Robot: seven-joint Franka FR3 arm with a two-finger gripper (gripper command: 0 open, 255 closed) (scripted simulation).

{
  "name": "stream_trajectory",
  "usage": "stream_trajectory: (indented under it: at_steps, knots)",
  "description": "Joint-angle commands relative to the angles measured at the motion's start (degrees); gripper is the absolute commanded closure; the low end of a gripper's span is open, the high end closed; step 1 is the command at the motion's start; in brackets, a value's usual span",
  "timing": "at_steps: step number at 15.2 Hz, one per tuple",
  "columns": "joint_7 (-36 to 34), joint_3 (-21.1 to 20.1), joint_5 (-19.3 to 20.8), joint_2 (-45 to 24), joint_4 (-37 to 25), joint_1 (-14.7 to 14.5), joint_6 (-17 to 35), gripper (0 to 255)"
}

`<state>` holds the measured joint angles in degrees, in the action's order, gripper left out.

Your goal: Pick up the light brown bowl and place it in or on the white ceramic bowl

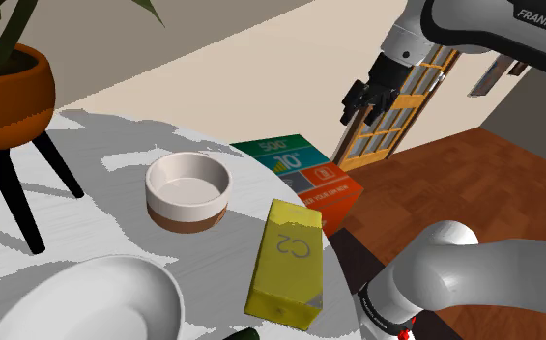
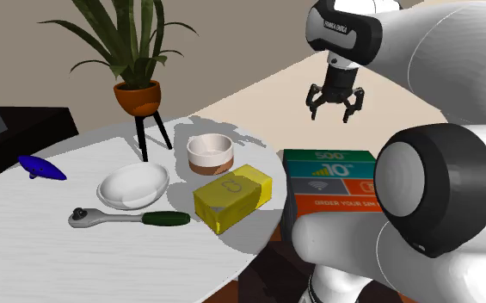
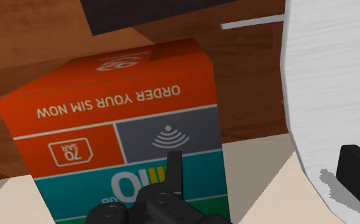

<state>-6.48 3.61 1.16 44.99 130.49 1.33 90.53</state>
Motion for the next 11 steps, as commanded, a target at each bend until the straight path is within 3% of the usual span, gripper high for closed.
stream_trajectory:
  at_steps: [1,11]
  knots:
    - [0.00,0.00,0.00,0.00,0.00,0.00,0.00,0]
    - [-12.97,-11.94,-6.59,-5.76,2.27,-3.68,7.68,0]
